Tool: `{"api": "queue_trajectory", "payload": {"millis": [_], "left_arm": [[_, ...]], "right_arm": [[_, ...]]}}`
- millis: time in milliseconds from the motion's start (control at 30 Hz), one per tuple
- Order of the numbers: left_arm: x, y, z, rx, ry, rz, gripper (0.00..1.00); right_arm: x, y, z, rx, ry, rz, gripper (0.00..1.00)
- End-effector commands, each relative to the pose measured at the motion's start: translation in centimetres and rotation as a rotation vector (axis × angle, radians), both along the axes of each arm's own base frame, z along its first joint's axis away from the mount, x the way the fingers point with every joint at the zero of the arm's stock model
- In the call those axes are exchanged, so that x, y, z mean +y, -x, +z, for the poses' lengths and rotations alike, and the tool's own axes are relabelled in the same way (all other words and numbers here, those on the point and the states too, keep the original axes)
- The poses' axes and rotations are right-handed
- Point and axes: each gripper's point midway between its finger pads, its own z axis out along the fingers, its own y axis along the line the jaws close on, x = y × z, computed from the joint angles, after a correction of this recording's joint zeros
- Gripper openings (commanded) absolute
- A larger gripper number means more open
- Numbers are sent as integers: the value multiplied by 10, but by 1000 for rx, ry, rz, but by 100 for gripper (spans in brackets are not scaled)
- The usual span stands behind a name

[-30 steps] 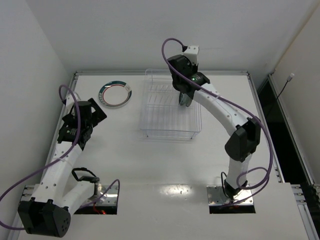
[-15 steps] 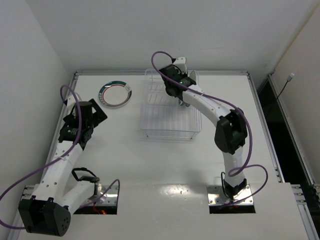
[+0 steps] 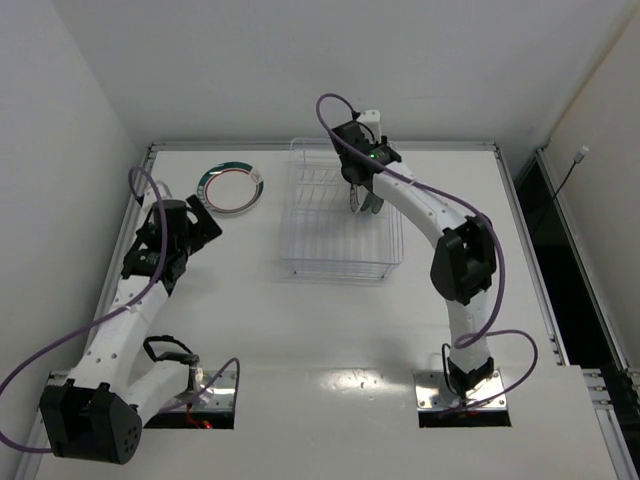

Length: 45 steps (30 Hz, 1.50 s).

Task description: Load the plates into the dish rack

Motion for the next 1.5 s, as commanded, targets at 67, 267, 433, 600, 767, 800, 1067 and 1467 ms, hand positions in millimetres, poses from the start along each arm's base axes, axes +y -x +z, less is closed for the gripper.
{"api": "queue_trajectory", "payload": {"millis": [67, 267, 433, 600, 767, 800, 1067, 1467], "left_arm": [[-26, -35, 18, -101, 79, -105, 99], [-32, -77, -31, -175, 440, -140, 99], [-33, -101, -69, -204, 683, -148, 99], [-23, -141, -84, -184, 678, -124, 99], [-15, -171, -119, -112, 682, -64, 95], [-15, -174, -122, -106, 691, -57, 91], [-17, -202, -157, -35, 718, -44, 68], [-24, -192, -167, 66, 664, -95, 0]], "right_arm": [[-20, 17, 130, -222, -167, -14, 49], [5, 41, 218, -407, -406, 184, 65], [17, 48, 239, -446, -479, 264, 66], [14, 57, 250, -479, -498, 277, 66], [-8, 66, 259, -535, -508, 252, 70], [-9, 68, 261, -544, -512, 253, 71], [-31, 68, 263, -569, -525, 234, 78], [-40, 61, 256, -551, -608, 264, 84]]}}
